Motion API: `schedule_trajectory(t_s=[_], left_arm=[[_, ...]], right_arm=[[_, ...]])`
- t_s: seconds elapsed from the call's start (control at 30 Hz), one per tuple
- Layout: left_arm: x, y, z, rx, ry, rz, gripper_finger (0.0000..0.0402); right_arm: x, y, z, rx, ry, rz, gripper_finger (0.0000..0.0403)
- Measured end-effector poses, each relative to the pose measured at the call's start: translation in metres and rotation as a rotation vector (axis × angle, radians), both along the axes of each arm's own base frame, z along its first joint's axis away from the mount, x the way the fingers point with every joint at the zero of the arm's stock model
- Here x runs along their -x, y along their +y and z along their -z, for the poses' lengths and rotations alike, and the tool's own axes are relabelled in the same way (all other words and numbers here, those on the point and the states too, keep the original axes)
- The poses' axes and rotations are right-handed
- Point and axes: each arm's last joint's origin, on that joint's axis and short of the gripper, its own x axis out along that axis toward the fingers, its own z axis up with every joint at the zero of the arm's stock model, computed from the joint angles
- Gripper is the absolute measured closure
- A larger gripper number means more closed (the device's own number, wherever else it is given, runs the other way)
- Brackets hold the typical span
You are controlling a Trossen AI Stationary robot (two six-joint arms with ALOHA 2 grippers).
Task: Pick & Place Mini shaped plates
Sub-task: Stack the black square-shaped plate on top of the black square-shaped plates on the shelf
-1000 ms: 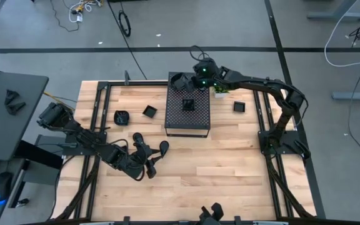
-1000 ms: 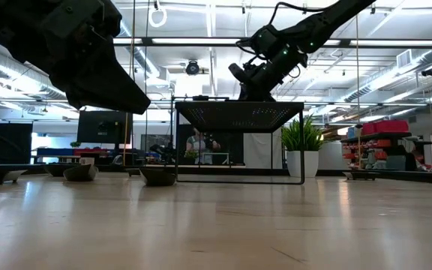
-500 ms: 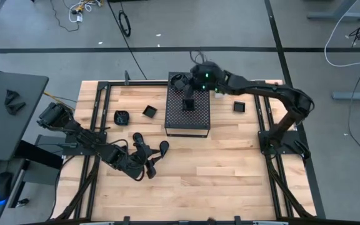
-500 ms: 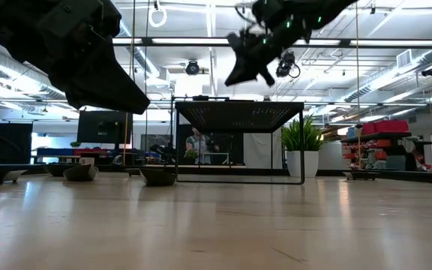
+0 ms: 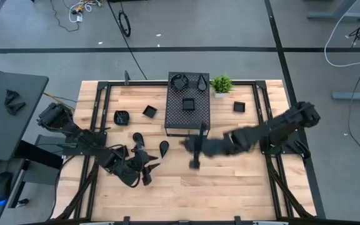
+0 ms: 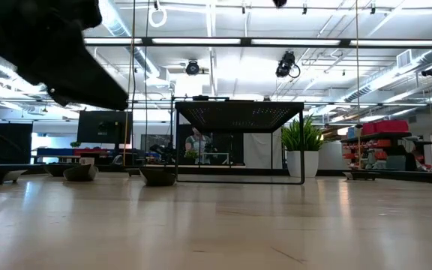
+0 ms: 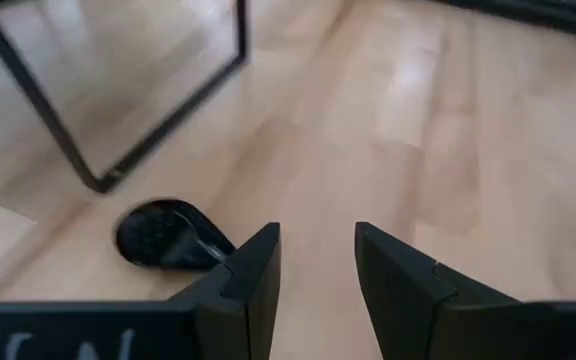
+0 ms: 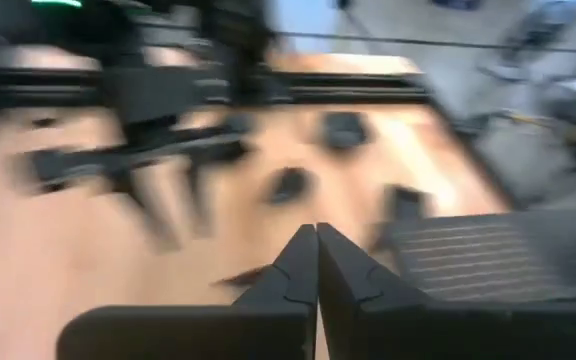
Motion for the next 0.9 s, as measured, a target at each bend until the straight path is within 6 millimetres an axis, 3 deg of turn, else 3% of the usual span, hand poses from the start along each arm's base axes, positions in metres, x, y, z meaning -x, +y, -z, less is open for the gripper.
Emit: schedule_trajectory(t_s=[0.17, 0.33, 0.57, 0.9], left_arm=[[0.018, -0.011, -0.002, 0.051, 0.098, 0.135, 0.0266], [0.052, -0.016, -0.008, 0.183, 0.306, 0.247, 0.0268], [0.101, -0.006, -0.002, 0.058, 0.636, 0.261, 0.0283], [0.108, 0.010, -0.001, -0.126, 0.621, 0.121, 0.0287]], right_arm=[[0.009, 0.060, 0.009, -0.086, -0.073, -0.070, 0.0398], [0.013, 0.096, 0.031, -0.021, -0.078, -0.042, 0.0398], [0.002, 0.101, 0.063, 0.045, -0.086, 0.122, 0.0398], [-0.013, 0.089, 0.081, 0.045, -0.064, 0.185, 0.0398]])
